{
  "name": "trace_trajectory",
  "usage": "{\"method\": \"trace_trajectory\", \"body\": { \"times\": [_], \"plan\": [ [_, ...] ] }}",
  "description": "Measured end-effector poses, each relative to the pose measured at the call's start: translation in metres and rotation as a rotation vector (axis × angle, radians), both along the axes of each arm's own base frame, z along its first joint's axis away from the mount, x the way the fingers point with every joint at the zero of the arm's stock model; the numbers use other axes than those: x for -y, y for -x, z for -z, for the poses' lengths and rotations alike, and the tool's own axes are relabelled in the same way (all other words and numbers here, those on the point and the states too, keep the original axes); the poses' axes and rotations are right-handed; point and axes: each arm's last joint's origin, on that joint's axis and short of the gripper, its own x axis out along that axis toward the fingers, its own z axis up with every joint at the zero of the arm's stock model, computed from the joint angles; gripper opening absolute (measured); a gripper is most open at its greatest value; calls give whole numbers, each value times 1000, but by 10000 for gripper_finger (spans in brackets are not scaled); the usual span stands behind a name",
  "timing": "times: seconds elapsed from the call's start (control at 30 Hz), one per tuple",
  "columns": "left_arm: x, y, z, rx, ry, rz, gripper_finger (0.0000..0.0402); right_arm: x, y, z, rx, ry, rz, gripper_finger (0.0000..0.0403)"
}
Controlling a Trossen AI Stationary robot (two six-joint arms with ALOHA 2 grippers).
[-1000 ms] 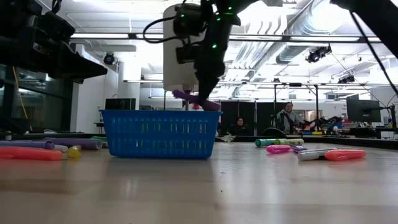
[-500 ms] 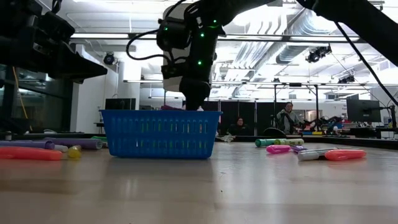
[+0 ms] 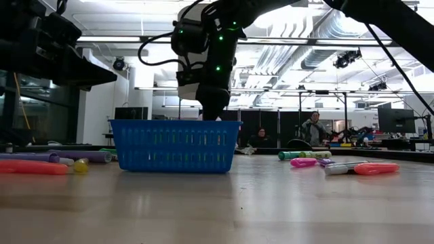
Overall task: Pick & Place Markers
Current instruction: Put the violet highlighter into the red bin, then put the light blue highlighter into the red bin
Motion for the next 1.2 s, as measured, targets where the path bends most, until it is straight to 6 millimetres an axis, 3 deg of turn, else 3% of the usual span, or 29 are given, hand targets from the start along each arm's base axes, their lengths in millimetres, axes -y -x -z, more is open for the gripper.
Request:
{"method": "trace_trajectory", "body": {
  "times": [0.43,0.73,1.2],
  "plan": [
    [0,0,0,0,0,0,85,-3,3,-9,12,-17,1,124],
    [0,0,0,-1,0,-1,85,-21,26,-35,-64,-245,-53,124],
    [0,0,0,0,0,-1,85,-31,52,-40,-261,-544,-325,124]
  ]
}}
